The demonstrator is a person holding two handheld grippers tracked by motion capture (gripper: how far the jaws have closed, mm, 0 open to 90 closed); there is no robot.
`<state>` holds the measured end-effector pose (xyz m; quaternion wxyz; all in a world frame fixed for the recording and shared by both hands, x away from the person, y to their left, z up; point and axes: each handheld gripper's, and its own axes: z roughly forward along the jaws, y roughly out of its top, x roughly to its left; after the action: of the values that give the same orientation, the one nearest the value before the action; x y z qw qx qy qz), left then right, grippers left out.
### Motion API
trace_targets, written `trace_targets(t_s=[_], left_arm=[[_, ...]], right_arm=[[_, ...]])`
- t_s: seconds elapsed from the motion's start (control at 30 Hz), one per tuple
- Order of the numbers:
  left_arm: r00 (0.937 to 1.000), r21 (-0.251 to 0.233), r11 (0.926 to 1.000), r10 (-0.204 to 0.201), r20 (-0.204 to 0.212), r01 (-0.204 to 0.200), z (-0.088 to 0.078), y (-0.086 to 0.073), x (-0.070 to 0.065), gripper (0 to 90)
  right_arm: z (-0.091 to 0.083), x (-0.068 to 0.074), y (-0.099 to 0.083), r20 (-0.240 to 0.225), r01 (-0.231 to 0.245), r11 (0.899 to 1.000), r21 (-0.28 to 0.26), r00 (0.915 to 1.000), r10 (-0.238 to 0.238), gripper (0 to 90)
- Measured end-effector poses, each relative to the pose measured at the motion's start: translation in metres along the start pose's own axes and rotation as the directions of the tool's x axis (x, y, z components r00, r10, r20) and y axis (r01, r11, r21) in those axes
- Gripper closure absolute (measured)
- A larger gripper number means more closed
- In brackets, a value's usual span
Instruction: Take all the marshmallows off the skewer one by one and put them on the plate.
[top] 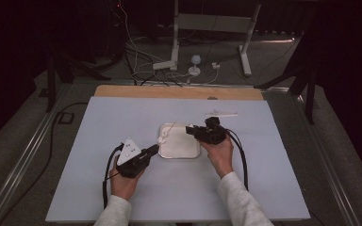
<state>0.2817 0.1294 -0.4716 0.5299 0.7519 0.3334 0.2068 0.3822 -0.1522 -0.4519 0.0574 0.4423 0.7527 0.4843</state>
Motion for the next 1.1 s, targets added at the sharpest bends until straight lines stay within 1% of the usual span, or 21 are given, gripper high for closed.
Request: trace_targets(t_s=[0.03, 0.07, 0.17, 0.23, 0.27, 0.33, 0.4, 0.43, 0.47, 0.5, 0.53, 0.57, 0.63, 0.7, 0.73, 0.77, 0.83, 0.93, 1.03, 1.07, 1.1], left_arm=[[1.0, 0.0, 1.0, 0.0, 0.0, 0.0, 0.0, 0.0, 0.0, 89.9], [1.0, 0.0, 1.0, -0.001, 0.002, 0.001, 0.0, 0.0, 0.0, 89.9], [1.0, 0.003, 1.0, 0.003, 0.003, -0.003, 0.001, 0.0, -0.001, 89.9], [1.0, 0.003, 1.0, 0.002, 0.004, -0.002, 0.001, 0.0, -0.001, 89.9], [1.0, 0.003, 1.0, 0.001, 0.004, -0.001, 0.001, 0.0, 0.0, 89.9], [1.0, 0.005, 1.0, 0.001, 0.004, -0.001, 0.001, -0.001, 0.0, 89.9], [1.0, 0.006, 1.0, -0.002, 0.005, 0.002, 0.002, -0.001, 0.0, 89.9], [1.0, 0.007, 1.0, -0.001, 0.004, 0.001, 0.002, -0.001, 0.0, 89.9], [1.0, 0.007, 1.0, -0.001, 0.004, 0.001, 0.002, -0.001, 0.0, 89.9], [1.0, 0.007, 1.0, -0.001, 0.004, 0.001, 0.002, -0.001, 0.0, 89.9], [1.0, 0.006, 1.0, -0.002, 0.004, 0.002, 0.002, -0.001, 0.0, 89.9], [1.0, 0.006, 1.0, -0.002, 0.003, 0.002, 0.002, -0.001, 0.0, 89.9], [1.0, 0.005, 1.0, -0.005, 0.002, 0.005, 0.002, -0.002, 0.0, 89.9], [1.0, 0.003, 1.0, -0.007, 0.001, 0.007, 0.001, -0.002, 0.001, 89.9], [1.0, 0.003, 1.0, -0.007, 0.001, 0.007, 0.001, -0.002, 0.001, 89.9], [1.0, 0.003, 1.0, -0.008, 0.0, 0.008, 0.001, -0.002, 0.001, 89.8], [1.0, 0.004, 1.0, -0.008, -0.001, 0.008, 0.001, -0.002, 0.001, 89.8], [1.0, 0.004, 0.9999, -0.009, -0.002, 0.009, 0.002, -0.002, 0.001, 89.8], [1.0, 0.005, 1.0, -0.009, -0.003, 0.009, 0.001, -0.002, 0.001, 89.8], [1.0, 0.005, 0.9999, -0.009, -0.003, 0.009, 0.001, -0.002, 0.001, 89.8], [1.0, 0.006, 0.9999, -0.008, -0.003, 0.008, 0.001, -0.002, 0.001, 89.8]], right_arm=[[0.0, 0.0, 0.0, 0.0, 0.0, 1.0, 0.0, 1.0, 0.0, 78.4], [0.004, -0.001, -0.002, 0.013, 0.007, 1.0, 0.012, 0.9999, -0.007, 78.4], [0.01, -0.002, -0.004, 0.033, 0.015, 0.999, 0.04, 0.9993, -0.016, 78.1], [0.014, -0.004, -0.006, 0.032, 0.003, 0.998, 0.056, 0.9995, -0.005, 76.9], [0.016, -0.005, -0.007, 0.044, -0.002, 0.998, 0.067, 0.999, -0.001, 74.2], [0.02, -0.006, -0.008, 0.072, -0.004, 0.997, 0.083, 0.9974, -0.002, 67.2], [0.024, -0.007, -0.009, 0.103, -0.001, 0.995, 0.101, 0.9946, -0.01, 52.2], [0.026, -0.008, -0.01, 0.114, 0.002, 0.994, 0.108, 0.9934, -0.014, 47.4], [0.026, -0.008, -0.01, 0.114, 0.002, 0.994, 0.108, 0.9934, -0.014, 47.4], [0.026, -0.008, -0.01, 0.118, -0.002, 0.994, 0.109, 0.9929, -0.012, 40.5], [0.026, -0.007, -0.011, 0.123, -0.002, 0.995, 0.101, 0.9923, -0.01, 30.0], [0.025, -0.006, -0.011, 0.119, -0.008, 0.996, 0.089, 0.9929, -0.003, 22.8], [0.021, -0.005, -0.011, 0.084, -0.018, 0.997, 0.073, 0.9964, 0.011, 17.4], [0.016, -0.003, -0.01, 0.059, -0.016, 0.998, 0.059, 0.9982, 0.013, 15.9], [0.016, -0.003, -0.01, 0.059, -0.016, 0.998, 0.059, 0.9982, 0.013, 15.9], [0.011, -0.002, -0.009, 0.034, -0.014, 0.999, 0.046, 0.9994, 0.013, 15.2], [0.007, 0.0, -0.007, 0.012, -0.012, 0.999, 0.03, 0.9999, 0.011, 15.2], [0.001, 0.003, -0.005, -0.009, -0.004, 1.0, 0.015, 1.0, 0.004, 15.2], [-0.002, 0.006, -0.004, -0.023, 0.004, 1.0, 0.012, 0.9997, -0.004, 15.2], [-0.004, 0.008, -0.004, -0.041, 0.012, 1.0, 0.007, 0.9991, -0.012, 15.1], [-0.005, 0.01, -0.004, -0.048, 0.014, 1.0, 0.005, 0.9988, -0.014, 15.2]])
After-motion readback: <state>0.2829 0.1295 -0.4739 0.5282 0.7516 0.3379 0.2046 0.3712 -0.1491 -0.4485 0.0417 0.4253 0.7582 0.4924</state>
